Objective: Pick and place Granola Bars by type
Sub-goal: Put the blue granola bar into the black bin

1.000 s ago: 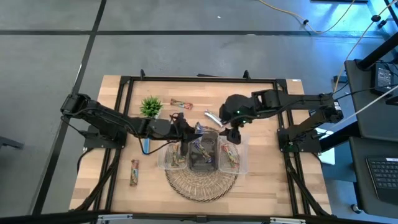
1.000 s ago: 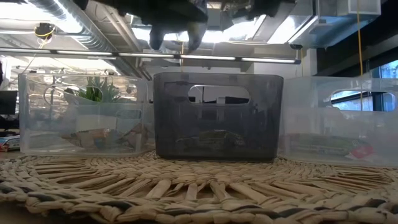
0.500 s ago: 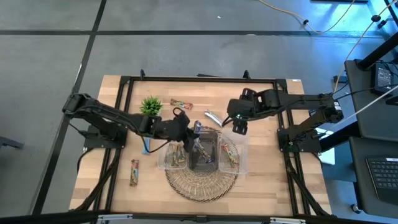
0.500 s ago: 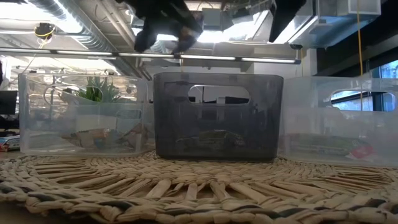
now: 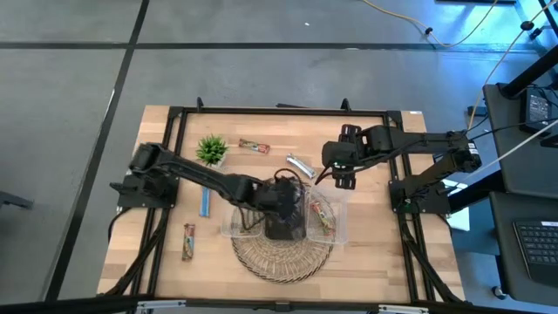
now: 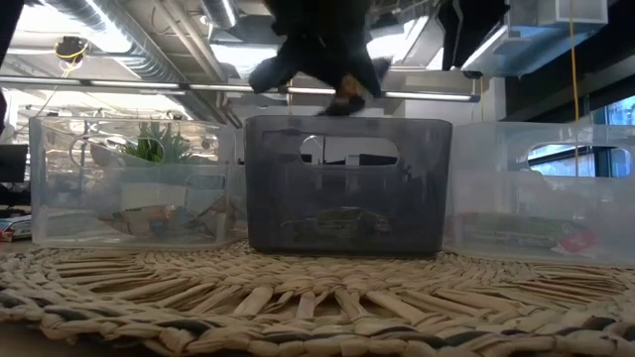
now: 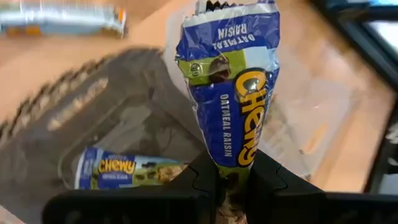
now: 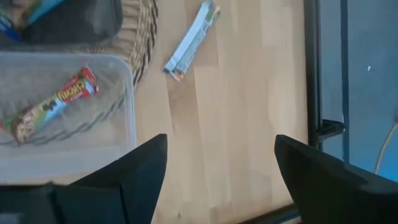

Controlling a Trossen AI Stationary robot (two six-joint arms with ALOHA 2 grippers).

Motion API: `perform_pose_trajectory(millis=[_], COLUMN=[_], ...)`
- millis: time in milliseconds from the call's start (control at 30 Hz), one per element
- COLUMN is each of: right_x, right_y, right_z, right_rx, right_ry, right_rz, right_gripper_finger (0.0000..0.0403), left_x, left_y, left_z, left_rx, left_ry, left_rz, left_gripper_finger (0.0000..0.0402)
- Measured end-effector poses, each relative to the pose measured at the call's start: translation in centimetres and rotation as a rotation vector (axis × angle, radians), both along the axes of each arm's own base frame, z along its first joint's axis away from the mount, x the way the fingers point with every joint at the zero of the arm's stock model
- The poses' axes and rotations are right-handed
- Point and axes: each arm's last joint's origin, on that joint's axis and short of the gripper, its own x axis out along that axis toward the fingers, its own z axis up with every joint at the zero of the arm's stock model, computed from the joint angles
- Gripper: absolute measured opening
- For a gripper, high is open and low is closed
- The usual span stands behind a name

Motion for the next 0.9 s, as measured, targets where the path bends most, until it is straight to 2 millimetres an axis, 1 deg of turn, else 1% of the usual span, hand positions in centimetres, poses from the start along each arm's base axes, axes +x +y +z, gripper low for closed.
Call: perform_pose_trajectory(millis=[133,267,367,433,900], right_x=[-0.2,-0.2,-0.2,-0.2,0.0], right_y=[0.0,0.0,0.0,0.0,0.0], right_z=[0.0,0.0,-0.1,-0.1,0.0], right_rx=[-0.005,-0.006,-0.006,-0.006,-0.005], right_ry=[0.029,0.03,0.031,0.03,0.014], right_rz=[0.018,0.022,0.024,0.025,0.024], right_gripper_finger=[0.0297,0.0297,0.0297,0.0297,0.0297], left_x=[1.3,1.9,2.1,2.2,2.2], left_y=[-0.3,-0.4,-0.4,-0.4,-0.5], left_z=[-1.9,-3.9,-5.1,-5.4,-5.3], left_rx=[-0.048,-0.134,-0.161,-0.169,-0.162], left_ry=[0.063,0.116,0.161,0.168,0.158], left_rz=[0.064,0.107,0.127,0.124,0.109], left_gripper_finger=[0.0036,0.0037,0.0037,0.0036,0.0048])
